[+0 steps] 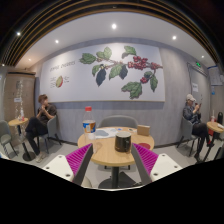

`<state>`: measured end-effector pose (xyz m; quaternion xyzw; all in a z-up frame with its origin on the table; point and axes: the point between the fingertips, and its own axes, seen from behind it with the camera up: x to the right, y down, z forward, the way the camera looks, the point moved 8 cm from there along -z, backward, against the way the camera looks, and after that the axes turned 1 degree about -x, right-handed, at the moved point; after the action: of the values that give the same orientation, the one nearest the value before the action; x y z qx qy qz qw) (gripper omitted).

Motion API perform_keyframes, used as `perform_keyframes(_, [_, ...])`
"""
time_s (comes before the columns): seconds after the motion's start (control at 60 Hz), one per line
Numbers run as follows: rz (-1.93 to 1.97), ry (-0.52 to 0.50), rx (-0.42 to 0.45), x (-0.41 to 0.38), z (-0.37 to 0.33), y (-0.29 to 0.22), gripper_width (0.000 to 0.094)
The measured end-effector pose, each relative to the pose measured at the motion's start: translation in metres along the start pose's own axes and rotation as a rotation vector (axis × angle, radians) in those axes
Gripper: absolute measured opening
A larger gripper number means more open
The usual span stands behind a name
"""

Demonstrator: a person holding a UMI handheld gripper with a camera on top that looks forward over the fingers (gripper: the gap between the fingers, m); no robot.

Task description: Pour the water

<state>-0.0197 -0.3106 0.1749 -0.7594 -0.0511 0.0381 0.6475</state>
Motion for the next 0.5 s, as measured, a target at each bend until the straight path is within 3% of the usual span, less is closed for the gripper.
perform_keyframes(0.2, [-0.006,0.048,-0.037,0.021,0.013,0.007,0.0834])
perform_keyframes(0.5, [-0.011,-0.069,-0.003,-0.051,0.083,-0.007,0.0831])
